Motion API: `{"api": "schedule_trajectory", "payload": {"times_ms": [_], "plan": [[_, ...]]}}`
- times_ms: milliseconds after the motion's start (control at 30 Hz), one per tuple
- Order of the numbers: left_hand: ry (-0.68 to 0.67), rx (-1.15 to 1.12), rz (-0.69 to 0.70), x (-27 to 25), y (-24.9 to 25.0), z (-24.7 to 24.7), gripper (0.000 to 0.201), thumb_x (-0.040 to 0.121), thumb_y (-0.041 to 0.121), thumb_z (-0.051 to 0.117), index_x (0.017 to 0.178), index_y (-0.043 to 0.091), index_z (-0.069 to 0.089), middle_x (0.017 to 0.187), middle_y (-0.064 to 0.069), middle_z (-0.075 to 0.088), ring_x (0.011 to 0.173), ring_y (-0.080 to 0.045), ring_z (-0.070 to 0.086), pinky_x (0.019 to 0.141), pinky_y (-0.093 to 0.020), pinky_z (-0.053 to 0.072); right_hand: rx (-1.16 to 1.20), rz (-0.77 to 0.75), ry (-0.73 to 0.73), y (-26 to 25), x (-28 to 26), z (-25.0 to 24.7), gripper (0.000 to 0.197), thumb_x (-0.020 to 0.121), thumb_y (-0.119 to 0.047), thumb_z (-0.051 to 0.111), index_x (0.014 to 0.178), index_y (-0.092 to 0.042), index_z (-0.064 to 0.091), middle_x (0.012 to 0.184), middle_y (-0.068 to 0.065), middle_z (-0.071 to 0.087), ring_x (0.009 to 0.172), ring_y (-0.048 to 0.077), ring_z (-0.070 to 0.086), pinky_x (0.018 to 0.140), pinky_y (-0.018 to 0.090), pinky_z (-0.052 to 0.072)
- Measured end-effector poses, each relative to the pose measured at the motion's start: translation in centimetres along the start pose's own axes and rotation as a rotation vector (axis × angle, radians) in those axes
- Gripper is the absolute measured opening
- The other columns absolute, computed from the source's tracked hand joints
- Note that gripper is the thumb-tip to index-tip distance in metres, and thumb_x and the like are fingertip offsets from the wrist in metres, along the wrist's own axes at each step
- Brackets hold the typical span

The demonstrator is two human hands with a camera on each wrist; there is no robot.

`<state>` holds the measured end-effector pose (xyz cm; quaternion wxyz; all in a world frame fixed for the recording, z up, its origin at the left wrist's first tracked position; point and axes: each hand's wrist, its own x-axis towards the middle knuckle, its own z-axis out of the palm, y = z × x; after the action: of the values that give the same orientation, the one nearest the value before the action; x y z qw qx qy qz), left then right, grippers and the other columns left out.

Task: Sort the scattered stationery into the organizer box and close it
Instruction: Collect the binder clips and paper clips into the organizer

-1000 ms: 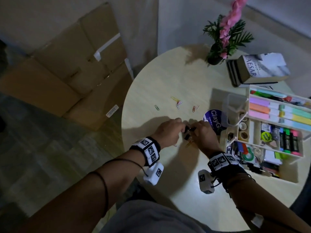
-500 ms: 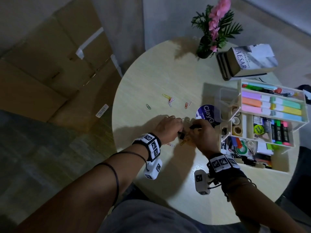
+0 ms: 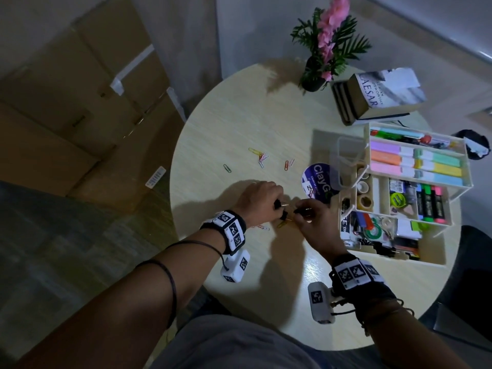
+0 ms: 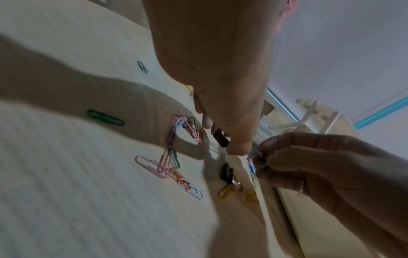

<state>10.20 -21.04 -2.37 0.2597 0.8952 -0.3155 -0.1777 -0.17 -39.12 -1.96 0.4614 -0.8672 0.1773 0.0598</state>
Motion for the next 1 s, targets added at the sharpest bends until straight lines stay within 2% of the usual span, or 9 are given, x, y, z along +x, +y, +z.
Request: {"api": "schedule_trajectory", "payload": {"times_ms": [67, 167, 300, 400, 467, 567, 800, 900, 1000], "plan": [[0.050, -0.136, -0.086, -0.3, -0.5, -0.1, 0.028, 0.085, 0.037, 0.079, 0.103, 0.019, 0.067, 0.095, 0.005, 0.069, 0.079, -0.017, 0.065, 0.063, -0.029, 0.051, -0.029, -0.032, 0.001, 0.2, -0.2, 0.0, 0.035, 0.084, -0.040, 0.063, 0.113, -0.023, 0.073, 0.109, -0.004, 0.070, 0.092, 0.005, 0.070, 0.083, 0.029, 0.060], [0.092, -0.315, -0.186, -0.6, -0.9, -0.6, 0.042, 0.085, 0.042, 0.080, 0.116, 0.018, 0.067, 0.104, 0.004, 0.068, 0.080, -0.012, 0.065, 0.065, -0.026, 0.056, -0.003, -0.001, -0.002, 0.3, 0.2, -0.1, 0.028, 0.088, -0.027, 0.059, 0.112, -0.025, 0.074, 0.112, -0.003, 0.062, 0.098, 0.001, 0.064, 0.084, 0.028, 0.058], [0.135, -0.404, -0.196, -1.4, 0.0, -1.4, 0.038, 0.085, 0.042, 0.082, 0.115, 0.022, 0.068, 0.099, 0.009, 0.067, 0.070, -0.004, 0.061, 0.064, -0.028, 0.058, 0.197, 0.051, 0.042, -0.4, 0.0, -0.7, 0.016, 0.091, -0.013, 0.065, 0.103, -0.020, 0.073, 0.106, 0.004, 0.072, 0.092, 0.009, 0.071, 0.073, 0.024, 0.059], [0.143, -0.431, -0.163, -1.8, 2.1, -2.0, 0.025, 0.088, 0.037, 0.082, 0.104, 0.025, 0.067, 0.083, 0.017, 0.065, 0.061, 0.000, 0.058, 0.058, -0.020, 0.048, 0.212, 0.017, 0.060, -1.1, -1.7, -2.6, 0.013, 0.097, -0.005, 0.067, 0.102, -0.017, 0.071, 0.090, 0.001, 0.074, 0.074, 0.005, 0.069, 0.061, 0.019, 0.053], [0.141, -0.452, -0.128, -1.8, 4.0, -2.2, 0.018, 0.090, 0.031, 0.082, 0.097, 0.020, 0.069, 0.064, 0.020, 0.061, 0.053, -0.001, 0.053, 0.054, -0.015, 0.039, 0.165, -0.056, 0.051, -0.9, -3.3, -4.6, 0.010, 0.098, -0.010, 0.069, 0.103, -0.018, 0.071, 0.089, -0.003, 0.075, 0.077, 0.007, 0.071, 0.065, 0.019, 0.055], [0.105, -0.439, -0.054, -1.4, 8.2, -1.4, 0.015, 0.092, 0.028, 0.080, 0.097, 0.017, 0.073, 0.066, 0.033, 0.061, 0.054, 0.002, 0.053, 0.051, -0.009, 0.034, 0.032, -0.113, 0.031, 1.0, -5.6, -9.4, 0.008, 0.098, -0.014, 0.071, 0.102, -0.022, 0.071, 0.091, -0.011, 0.074, 0.082, 0.008, 0.071, 0.070, 0.019, 0.055], [-0.058, -0.396, 0.054, 1.3, 17.4, 4.3, 0.014, 0.090, 0.032, 0.082, 0.093, 0.023, 0.072, 0.068, 0.022, 0.057, 0.061, 0.003, 0.056, 0.056, -0.020, 0.041, -0.244, 0.011, -0.008, 9.6, -9.0, -21.0, 0.022, 0.091, -0.008, 0.075, 0.104, -0.024, 0.070, 0.095, -0.015, 0.071, 0.088, 0.009, 0.071, 0.084, 0.041, 0.061], [-0.123, -0.321, 0.084, 2.6, 20.1, 6.8, 0.012, 0.093, 0.032, 0.078, 0.096, 0.021, 0.073, 0.075, 0.020, 0.062, 0.065, 0.004, 0.056, 0.059, -0.019, 0.043, -0.285, 0.015, -0.040, 11.2, -9.0, -22.8, 0.025, 0.091, -0.007, 0.075, 0.115, -0.014, 0.074, 0.100, -0.006, 0.073, 0.096, 0.013, 0.073, 0.086, 0.017, 0.055], [-0.188, -0.237, 0.061, 3.7, 21.8, 9.0, 0.012, 0.096, 0.034, 0.073, 0.098, 0.022, 0.071, 0.093, 0.007, 0.073, 0.079, -0.011, 0.064, 0.069, -0.033, 0.053, -0.260, -0.010, -0.045, 11.6, -8.5, -23.6, 0.019, 0.092, -0.002, 0.074, 0.111, -0.007, 0.076, 0.096, -0.004, 0.073, 0.086, -0.012, 0.068, 0.075, -0.004, 0.042]]}}
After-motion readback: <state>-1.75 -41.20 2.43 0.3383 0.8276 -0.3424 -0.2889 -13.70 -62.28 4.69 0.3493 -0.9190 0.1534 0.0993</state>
